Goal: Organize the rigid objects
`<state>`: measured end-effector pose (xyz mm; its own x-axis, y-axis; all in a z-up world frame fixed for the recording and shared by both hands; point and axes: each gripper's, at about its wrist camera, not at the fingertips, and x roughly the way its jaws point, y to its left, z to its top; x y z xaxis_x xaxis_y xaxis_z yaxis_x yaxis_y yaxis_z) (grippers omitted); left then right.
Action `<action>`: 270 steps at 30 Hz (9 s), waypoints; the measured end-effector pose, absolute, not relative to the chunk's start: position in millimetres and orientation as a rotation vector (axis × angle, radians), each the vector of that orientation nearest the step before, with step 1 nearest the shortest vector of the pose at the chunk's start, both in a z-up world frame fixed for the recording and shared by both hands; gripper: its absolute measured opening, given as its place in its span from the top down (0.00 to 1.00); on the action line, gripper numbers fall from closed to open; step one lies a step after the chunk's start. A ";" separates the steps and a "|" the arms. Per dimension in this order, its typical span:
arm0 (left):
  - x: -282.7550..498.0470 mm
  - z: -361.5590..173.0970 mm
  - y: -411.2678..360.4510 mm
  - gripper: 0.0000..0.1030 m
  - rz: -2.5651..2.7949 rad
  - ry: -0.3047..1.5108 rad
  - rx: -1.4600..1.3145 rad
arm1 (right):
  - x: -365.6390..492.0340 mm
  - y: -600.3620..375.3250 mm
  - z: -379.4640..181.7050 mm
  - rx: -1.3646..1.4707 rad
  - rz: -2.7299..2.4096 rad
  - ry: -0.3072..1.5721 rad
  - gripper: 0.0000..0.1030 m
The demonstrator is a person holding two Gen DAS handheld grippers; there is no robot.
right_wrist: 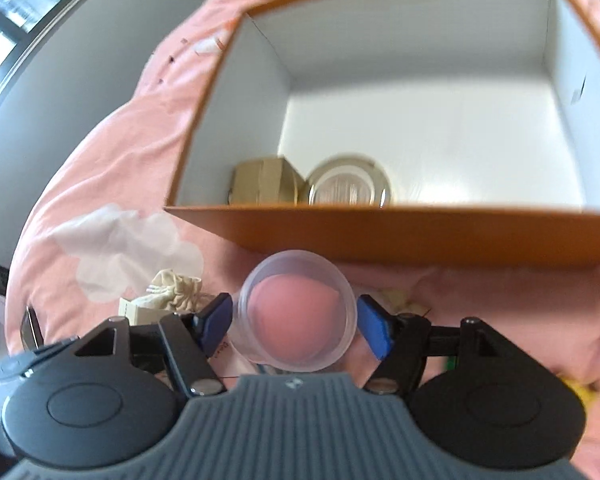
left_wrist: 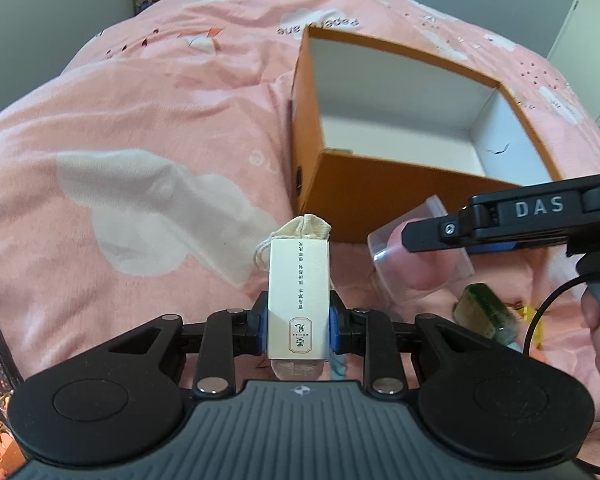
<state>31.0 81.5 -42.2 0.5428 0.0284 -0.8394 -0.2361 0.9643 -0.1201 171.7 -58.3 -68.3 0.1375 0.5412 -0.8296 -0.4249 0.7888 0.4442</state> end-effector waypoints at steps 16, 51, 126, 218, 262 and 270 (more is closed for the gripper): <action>36.1 21.6 60.1 0.70 0.019 0.805 -0.216 | 150.0 -99.0 23.9 0.008 0.783 0.949 0.34; 260.6 -69.9 37.4 0.70 0.080 1.079 0.232 | 286.2 -95.3 -38.1 -0.052 0.623 1.056 0.34; 215.9 -33.1 131.9 0.85 0.085 1.013 -0.215 | 306.3 19.3 -83.9 -0.387 0.677 1.096 0.35; -29.4 -21.1 83.1 0.58 0.028 0.569 0.514 | 131.9 -222.9 -51.1 0.082 0.395 1.185 0.15; 51.9 -93.0 -36.9 0.81 -0.503 1.111 0.055 | 111.7 -191.7 -64.1 -0.012 0.561 1.275 0.55; 30.8 -63.6 4.5 0.81 -0.370 1.046 -0.001 | 117.5 -151.8 -54.3 -0.170 0.717 1.204 0.52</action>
<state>30.8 4.5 -63.6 0.4449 -0.2987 -0.8443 0.2979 0.9384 -0.1750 117.5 -151.8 -54.3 0.1706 0.4145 -0.8939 -0.5879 0.7709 0.2453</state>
